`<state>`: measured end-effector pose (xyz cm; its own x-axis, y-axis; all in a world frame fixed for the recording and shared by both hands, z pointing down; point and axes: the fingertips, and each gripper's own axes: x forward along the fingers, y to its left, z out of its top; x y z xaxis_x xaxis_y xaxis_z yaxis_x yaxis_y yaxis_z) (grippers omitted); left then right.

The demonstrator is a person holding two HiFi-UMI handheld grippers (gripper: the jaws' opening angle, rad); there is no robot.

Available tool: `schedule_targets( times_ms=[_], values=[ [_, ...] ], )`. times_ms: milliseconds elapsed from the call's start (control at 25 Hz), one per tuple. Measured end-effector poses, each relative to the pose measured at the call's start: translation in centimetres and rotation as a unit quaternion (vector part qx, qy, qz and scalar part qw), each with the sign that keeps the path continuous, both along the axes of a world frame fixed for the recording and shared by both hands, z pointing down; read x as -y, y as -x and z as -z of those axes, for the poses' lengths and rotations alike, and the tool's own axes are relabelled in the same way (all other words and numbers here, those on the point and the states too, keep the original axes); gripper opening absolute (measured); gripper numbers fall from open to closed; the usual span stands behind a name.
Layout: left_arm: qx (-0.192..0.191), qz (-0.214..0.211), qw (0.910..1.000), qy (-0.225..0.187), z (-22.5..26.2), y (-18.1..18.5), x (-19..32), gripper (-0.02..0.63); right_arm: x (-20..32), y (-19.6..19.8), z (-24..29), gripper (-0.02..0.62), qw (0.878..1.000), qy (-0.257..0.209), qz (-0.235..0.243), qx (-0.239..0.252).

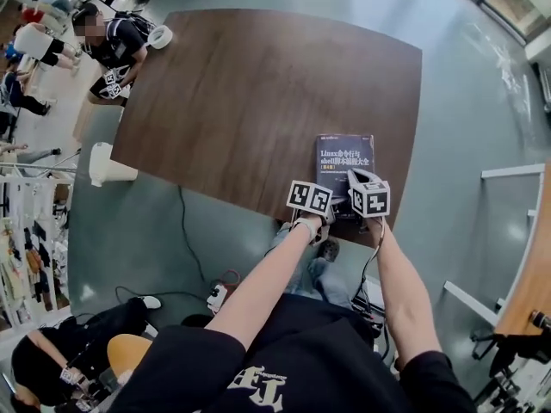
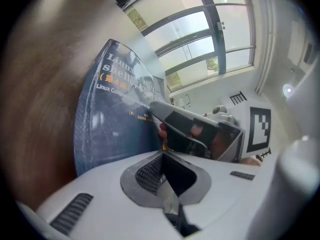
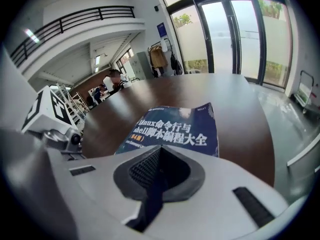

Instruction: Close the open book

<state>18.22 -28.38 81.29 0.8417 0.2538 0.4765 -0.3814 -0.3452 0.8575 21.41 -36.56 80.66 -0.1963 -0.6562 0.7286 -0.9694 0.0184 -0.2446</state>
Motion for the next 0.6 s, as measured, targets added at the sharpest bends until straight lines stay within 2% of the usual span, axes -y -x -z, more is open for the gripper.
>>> schedule_targets(
  times_ms=[120, 200, 320, 440, 600],
  values=[
    [0.017, 0.000, 0.9998, -0.011, -0.1, 1.7, -1.6, 0.003, -3.2, 0.4, 0.2, -0.014, 1.000, 0.013, 0.007, 0.002],
    [0.019, 0.020, 0.9996, -0.009, 0.6, 2.9, -3.1, 0.003, -6.1, 0.7, 1.1, -0.012, 1.000, 0.012, 0.001, -0.003],
    [-0.021, 0.065, 0.9976, -0.011, 2.6, 4.0, -4.2, 0.003, -8.9, 0.8, 3.3, -0.014, 1.000, -0.020, -0.005, 0.001],
    [-0.072, 0.096, 0.9920, -0.040, 5.4, 5.3, -4.3, 0.003, -9.9, 0.6, 6.5, -0.014, 0.998, -0.062, -0.014, 0.026],
    [-0.101, 0.131, 0.9830, -0.079, 8.2, 6.3, -5.3, 0.003, -12.3, -0.2, 11.1, -0.014, 0.991, -0.101, -0.030, 0.077]
  ],
)
